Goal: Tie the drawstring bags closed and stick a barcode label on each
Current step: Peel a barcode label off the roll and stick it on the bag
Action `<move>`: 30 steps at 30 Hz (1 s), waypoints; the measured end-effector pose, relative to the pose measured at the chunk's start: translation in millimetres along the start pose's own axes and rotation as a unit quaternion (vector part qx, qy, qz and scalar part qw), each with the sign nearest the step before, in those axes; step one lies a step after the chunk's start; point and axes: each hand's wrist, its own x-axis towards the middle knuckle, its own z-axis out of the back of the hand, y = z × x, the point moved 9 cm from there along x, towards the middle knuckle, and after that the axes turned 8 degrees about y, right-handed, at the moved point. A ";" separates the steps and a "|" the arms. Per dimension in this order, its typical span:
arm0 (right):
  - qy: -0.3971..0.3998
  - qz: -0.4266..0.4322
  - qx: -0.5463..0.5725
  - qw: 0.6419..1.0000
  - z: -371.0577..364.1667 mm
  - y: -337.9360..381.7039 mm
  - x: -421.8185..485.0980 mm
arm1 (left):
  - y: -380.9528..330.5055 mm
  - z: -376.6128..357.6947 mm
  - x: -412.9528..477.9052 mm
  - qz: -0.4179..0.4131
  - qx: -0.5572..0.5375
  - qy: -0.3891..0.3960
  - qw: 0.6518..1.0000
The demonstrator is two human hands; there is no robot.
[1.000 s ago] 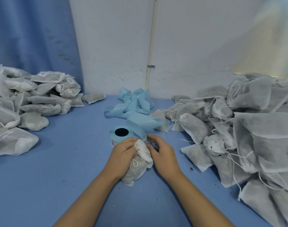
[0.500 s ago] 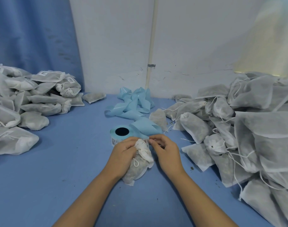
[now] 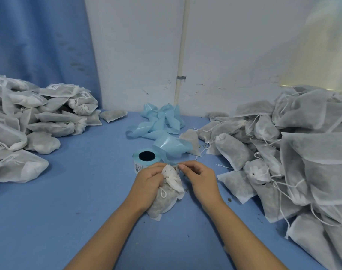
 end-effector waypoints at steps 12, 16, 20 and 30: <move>-0.015 -0.038 0.027 0.999 6.4 -7.9 0.1 | 4.2 3.5 1.8 0.017 0.008 -0.005 1.000; -0.023 -0.037 0.032 0.999 7.5 -8.7 0.1 | 4.8 3.6 0.8 0.013 -0.002 -0.004 1.000; 0.021 -0.034 0.048 0.998 -2.8 -7.1 -0.1 | 0.4 0.7 -0.4 0.011 -0.019 0.004 1.000; 0.048 -0.032 0.053 0.997 -7.4 -5.1 -2.4 | 2.4 1.6 0.5 0.012 -0.010 0.006 1.000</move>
